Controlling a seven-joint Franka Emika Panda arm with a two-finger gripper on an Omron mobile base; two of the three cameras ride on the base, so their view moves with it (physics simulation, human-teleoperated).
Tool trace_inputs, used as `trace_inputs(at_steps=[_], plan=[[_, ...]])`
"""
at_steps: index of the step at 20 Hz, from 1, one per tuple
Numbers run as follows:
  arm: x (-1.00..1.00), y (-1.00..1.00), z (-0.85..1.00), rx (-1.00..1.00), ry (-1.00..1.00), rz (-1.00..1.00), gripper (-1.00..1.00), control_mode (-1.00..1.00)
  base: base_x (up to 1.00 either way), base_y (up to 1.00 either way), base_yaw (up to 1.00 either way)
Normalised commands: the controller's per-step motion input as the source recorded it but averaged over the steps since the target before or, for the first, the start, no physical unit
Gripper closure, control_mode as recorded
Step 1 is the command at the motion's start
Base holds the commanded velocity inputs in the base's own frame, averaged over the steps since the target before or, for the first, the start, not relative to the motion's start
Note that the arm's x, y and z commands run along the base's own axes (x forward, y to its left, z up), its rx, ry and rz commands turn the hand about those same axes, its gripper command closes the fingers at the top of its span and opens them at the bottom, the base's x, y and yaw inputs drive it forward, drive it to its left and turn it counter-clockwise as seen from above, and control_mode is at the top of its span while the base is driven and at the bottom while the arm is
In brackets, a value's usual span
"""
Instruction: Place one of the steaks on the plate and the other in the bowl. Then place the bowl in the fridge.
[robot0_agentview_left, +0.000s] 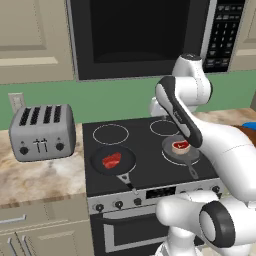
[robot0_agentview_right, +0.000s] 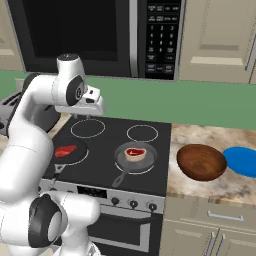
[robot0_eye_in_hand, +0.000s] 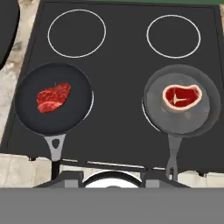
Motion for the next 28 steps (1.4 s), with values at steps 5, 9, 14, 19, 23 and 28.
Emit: trace_inputs(at_steps=[5,9,14,19,23,28], plan=[[0.00,-0.18,-0.25,0.00,0.01,-0.12,-1.00,-1.00,0.00,0.00,0.00],[0.00,-0.30,-0.39,0.00,0.03,-0.27,-1.00,-1.00,0.00,0.00,0.00],[0.00,-0.36,-0.30,0.00,0.02,-0.28,-1.00,-1.00,0.00,0.00,0.00],[0.01,-0.51,-0.13,0.00,0.10,-0.29,-1.00,-1.00,0.00,0.00,0.00],[0.01,-0.45,-0.25,0.00,0.08,-0.28,-1.00,-1.00,0.00,0.00,0.00],[0.09,-0.41,-0.31,-0.01,0.06,-0.31,-1.00,-1.00,0.00,0.00,0.00]])
